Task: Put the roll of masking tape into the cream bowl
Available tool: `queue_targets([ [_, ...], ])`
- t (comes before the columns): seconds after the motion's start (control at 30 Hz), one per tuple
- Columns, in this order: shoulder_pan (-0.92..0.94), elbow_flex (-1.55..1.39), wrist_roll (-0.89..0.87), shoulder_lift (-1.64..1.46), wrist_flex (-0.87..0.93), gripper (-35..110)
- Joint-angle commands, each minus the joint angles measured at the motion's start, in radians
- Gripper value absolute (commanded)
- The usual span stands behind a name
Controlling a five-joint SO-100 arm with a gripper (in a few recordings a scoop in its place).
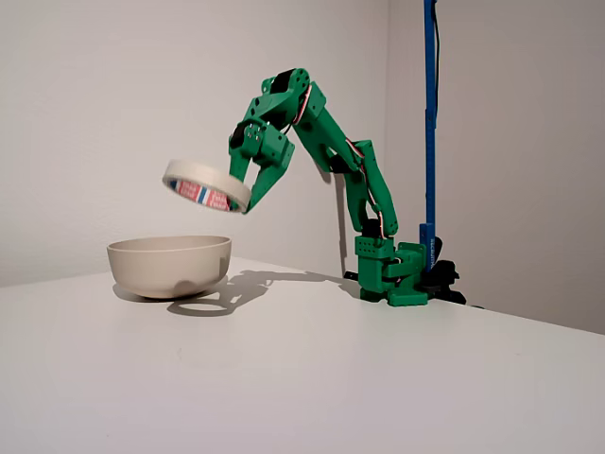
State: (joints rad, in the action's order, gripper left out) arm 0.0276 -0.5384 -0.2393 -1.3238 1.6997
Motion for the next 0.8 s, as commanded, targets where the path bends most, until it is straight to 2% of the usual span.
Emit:
queue_targets([
  [0.0, 0.058, 0.066, -0.014, -0.181, -0.043, -8],
  [0.43, 0.383, 0.066, 0.066, -0.186, -0.232, -8],
  [0.77, 0.675, 0.066, 0.140, -0.160, -0.296, -8],
])
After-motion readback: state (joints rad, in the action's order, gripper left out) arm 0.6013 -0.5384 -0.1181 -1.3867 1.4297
